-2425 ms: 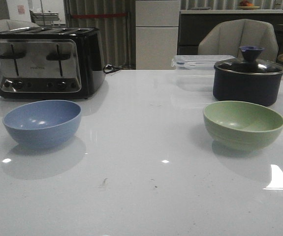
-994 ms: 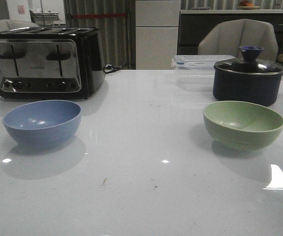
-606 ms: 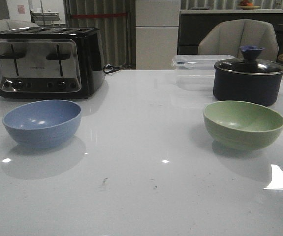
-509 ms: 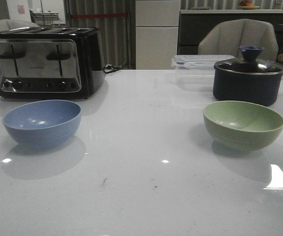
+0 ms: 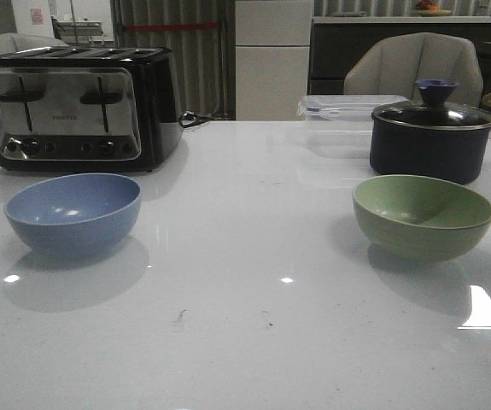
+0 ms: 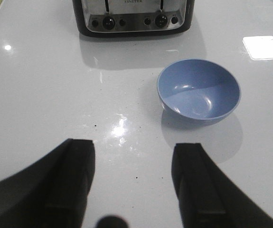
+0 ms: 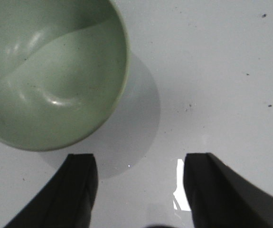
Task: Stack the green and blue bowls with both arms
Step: 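Lower the right gripper onto the rim of the pale green bowl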
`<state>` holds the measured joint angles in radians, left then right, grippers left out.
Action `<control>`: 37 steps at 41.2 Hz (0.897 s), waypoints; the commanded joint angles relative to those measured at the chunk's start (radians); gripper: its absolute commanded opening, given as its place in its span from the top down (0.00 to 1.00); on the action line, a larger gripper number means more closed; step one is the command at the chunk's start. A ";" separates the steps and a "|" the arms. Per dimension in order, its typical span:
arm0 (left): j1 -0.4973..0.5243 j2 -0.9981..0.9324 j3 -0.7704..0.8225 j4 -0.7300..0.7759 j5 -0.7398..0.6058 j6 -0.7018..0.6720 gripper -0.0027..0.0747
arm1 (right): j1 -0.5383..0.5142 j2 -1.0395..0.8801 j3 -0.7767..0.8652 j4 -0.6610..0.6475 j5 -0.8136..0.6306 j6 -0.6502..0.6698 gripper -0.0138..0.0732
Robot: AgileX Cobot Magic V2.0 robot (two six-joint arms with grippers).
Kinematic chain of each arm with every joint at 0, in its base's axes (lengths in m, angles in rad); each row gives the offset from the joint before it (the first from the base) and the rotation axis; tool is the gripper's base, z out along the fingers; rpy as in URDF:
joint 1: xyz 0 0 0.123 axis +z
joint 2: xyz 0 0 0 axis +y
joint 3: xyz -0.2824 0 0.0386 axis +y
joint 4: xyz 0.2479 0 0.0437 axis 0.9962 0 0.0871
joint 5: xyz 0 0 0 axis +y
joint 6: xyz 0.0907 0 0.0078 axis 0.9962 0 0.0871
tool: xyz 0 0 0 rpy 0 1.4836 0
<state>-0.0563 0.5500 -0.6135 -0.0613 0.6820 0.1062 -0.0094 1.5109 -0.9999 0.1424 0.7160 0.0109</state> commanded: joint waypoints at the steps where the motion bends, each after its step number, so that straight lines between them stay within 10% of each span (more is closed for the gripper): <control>1: 0.002 0.007 -0.034 -0.008 -0.065 -0.005 0.41 | -0.002 0.054 -0.102 0.012 0.009 -0.019 0.26; 16: 0.002 0.007 -0.034 -0.008 -0.065 -0.005 0.41 | 0.019 0.295 -0.305 0.028 0.040 -0.028 0.26; 28: 0.002 0.007 -0.034 -0.008 -0.065 -0.005 0.41 | 0.019 0.333 -0.334 0.028 0.041 -0.028 0.62; 37: 0.002 0.007 -0.034 -0.008 -0.065 -0.005 0.41 | 0.034 0.267 -0.334 0.028 0.067 -0.031 0.70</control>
<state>-0.0563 0.5500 -0.6135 -0.0613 0.6820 0.1062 0.0147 1.8736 -1.3003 0.1635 0.7813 0.0000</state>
